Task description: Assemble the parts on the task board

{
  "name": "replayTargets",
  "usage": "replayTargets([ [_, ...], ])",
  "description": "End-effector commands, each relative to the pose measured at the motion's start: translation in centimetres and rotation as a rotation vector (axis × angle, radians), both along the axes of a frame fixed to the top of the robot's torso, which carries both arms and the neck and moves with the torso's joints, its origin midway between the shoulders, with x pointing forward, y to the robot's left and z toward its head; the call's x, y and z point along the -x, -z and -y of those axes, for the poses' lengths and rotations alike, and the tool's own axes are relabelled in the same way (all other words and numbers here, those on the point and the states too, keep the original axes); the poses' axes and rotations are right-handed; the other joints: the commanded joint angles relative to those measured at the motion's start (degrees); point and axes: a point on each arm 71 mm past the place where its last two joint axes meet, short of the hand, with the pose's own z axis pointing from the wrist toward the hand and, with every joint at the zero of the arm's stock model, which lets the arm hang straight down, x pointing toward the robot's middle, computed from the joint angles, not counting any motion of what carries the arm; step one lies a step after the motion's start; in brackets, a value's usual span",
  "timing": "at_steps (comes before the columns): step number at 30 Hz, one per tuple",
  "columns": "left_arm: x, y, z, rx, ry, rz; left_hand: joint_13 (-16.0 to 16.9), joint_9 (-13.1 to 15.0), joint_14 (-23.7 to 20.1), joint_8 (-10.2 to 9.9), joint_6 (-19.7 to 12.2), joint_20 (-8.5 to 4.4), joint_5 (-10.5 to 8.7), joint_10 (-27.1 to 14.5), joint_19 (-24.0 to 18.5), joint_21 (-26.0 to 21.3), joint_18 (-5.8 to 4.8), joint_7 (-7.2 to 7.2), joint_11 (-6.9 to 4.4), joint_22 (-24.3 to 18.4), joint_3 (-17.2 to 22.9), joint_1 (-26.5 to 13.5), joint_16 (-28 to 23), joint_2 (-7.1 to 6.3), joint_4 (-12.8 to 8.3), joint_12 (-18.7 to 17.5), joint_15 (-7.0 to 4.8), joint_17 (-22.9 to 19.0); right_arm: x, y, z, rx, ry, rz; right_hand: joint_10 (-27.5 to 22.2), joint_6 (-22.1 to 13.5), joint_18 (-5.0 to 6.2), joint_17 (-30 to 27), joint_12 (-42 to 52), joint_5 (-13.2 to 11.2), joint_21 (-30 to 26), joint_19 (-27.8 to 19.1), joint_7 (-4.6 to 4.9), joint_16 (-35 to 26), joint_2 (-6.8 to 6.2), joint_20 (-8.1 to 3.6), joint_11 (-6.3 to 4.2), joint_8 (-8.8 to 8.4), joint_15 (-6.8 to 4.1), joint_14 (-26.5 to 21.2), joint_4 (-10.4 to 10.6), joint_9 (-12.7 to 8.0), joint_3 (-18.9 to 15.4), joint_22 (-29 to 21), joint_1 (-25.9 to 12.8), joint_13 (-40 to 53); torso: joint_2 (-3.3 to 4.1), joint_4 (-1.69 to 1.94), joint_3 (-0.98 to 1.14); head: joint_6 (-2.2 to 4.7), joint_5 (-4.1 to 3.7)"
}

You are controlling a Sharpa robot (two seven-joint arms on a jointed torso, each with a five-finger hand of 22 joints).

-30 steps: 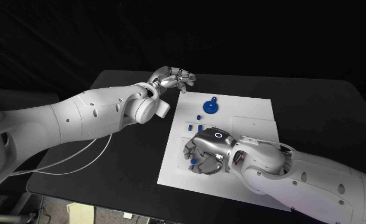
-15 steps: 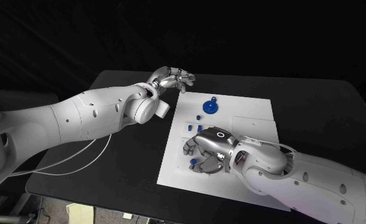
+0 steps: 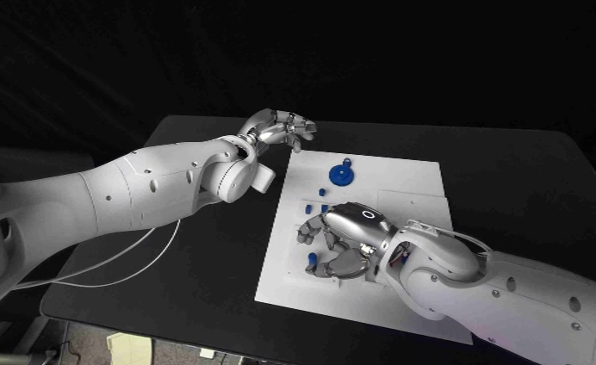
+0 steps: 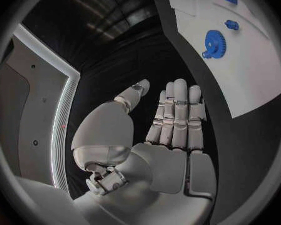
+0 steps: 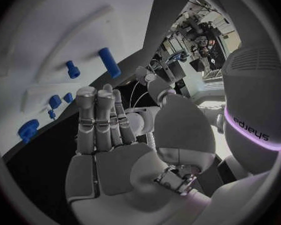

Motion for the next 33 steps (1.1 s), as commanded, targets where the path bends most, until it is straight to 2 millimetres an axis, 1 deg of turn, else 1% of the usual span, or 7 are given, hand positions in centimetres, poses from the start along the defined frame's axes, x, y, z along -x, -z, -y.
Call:
replayTargets([
  [1, 0.0, -0.1, 0.1, 0.004, 0.013, 0.005, 0.1, -0.1, -0.1, 0.4, 0.1, -0.76, -0.36, -0.4, 0.3, -0.2, 0.61, 0.37, -0.01, 0.1, 0.1, -0.1, -0.2, 0.19, 0.4, 0.2, 0.23, 0.1, -0.2, -0.8, 0.5, -0.078, 0.015, -0.103, 0.1, -0.1, 6.62, 0.1, 0.1, -0.2, 0.5, 0.3, -0.13, 0.5, 0.29, -0.09, -0.10, -0.17, 0.14, 0.1, 0.1, -0.1, -0.6, 1.0, -1.0, -0.1, -0.03, -0.03, 0.03, 0.12, -0.21],
  [10, -0.1, -0.1, -0.2, 0.001, 0.004, 0.006, 0.1, -0.1, -0.1, 0.4, 0.1, -0.75, -0.37, -0.4, 0.3, -0.2, 0.61, 0.37, -0.01, 0.1, 0.1, -0.1, -0.2, 0.17, 0.4, 0.2, 0.24, 0.1, -1.9, -3.8, 3.4, -0.166, 0.084, -0.262, 0.7, -0.1, 6.62, 0.1, 0.6, -1.2, 0.7, 0.0, 0.20, 0.9, 1.46, -0.31, -0.30, 0.06, -0.05, -0.2, -0.1, -0.2, -2.0, 1.0, -2.4, -0.5, -0.05, -0.11, 0.07, 0.57, -0.71],
  [15, -0.1, -0.1, -0.3, 0.000, 0.002, 0.006, 0.1, -0.1, -0.1, 0.4, 0.1, -0.75, -0.37, -0.4, 0.3, -0.2, 0.61, 0.38, 0.00, 0.1, 0.1, -0.1, -0.2, 0.17, 0.4, 0.2, 0.24, 0.1, -3.5, -5.6, 5.8, -0.197, 0.157, -0.285, 1.8, 0.7, 6.62, 0.0, 1.3, -2.5, 0.7, -0.3, -0.17, 1.0, 3.58, -0.35, -0.64, 0.58, -0.39, -0.5, -0.2, -0.1, -1.9, 1.0, -1.8, -0.6, -0.07, -0.18, 0.11, 0.99, -1.18],
  [21, -0.1, -0.1, -0.4, 0.000, 0.001, 0.006, 0.1, -0.1, -0.1, 0.4, 0.1, -0.75, -0.37, -0.4, 0.3, -0.2, 0.61, 0.38, -0.01, 0.1, 0.0, -0.1, -0.2, 0.17, 0.5, 0.3, 0.24, 0.1, -6.1, -6.6, 9.7, -0.185, 0.306, -0.362, 7.6, 2.0, 6.62, -0.7, 7.7, -4.8, 0.7, 0.0, -1.10, 0.9, 5.85, -0.20, -3.17, 1.40, -2.94, -0.2, 0.0, 0.1, -0.5, 0.8, -1.6, 4.3, -0.19, -0.25, 0.06, 1.29, -1.54],
  [24, -0.1, -0.1, -0.4, 0.000, 0.000, 0.006, 0.1, -0.1, -0.1, 0.4, 0.1, -0.75, -0.37, -0.4, 0.3, -0.2, 0.61, 0.37, -0.01, 0.1, 0.0, -0.2, -0.2, 0.17, 0.5, 0.3, 0.24, 0.1, -7.0, -6.5, 11.1, -0.128, 0.363, -0.401, 7.1, 2.0, 6.62, -1.1, 13.8, -6.3, 0.3, -0.1, -1.63, 0.6, 6.50, -0.12, -3.89, 1.45, -3.21, -0.3, 0.4, 0.2, -0.2, 0.6, -2.8, 9.5, -0.27, -0.29, 0.04, 1.53, -1.91],
  [28, -0.1, 0.0, -0.6, 0.001, -0.002, 0.004, 0.1, -0.1, -0.1, 0.4, 0.1, -0.75, -0.38, -0.4, 0.3, -0.2, 0.61, 0.37, -0.01, 0.1, 0.0, -0.2, -0.2, 0.15, 0.5, 0.3, 0.24, 0.1, -7.5, -5.3, 13.0, -0.005, 0.447, -0.492, 3.0, 2.1, 6.62, -1.2, 33.7, -7.1, 0.6, 0.9, -2.47, 1.4, 6.95, -0.48, -5.11, 1.45, -4.59, 0.5, 0.7, 0.4, 0.0, 0.8, -4.6, 25.8, -0.47, -0.46, 0.08, 1.51, -2.02],
  [33, -0.1, 0.0, -0.8, 0.001, -0.005, 0.004, 0.1, -0.1, -0.1, 0.4, 0.1, -0.74, -0.39, -0.4, 0.3, -0.2, 0.61, 0.37, -0.01, 0.1, 0.0, -0.2, -0.2, 0.12, 0.5, 0.3, 0.23, 0.1, -7.3, -4.4, 14.2, 0.088, 0.480, -0.582, 1.6, 3.0, 6.62, 1.4, 46.6, -8.2, 2.9, 2.7, -3.15, 5.2, 8.19, -1.49, -5.89, 1.94, -5.37, 2.4, 3.4, 1.3, -0.1, 1.2, -8.3, 36.4, -0.55, -0.41, 0.19, 1.57, -2.46],
])
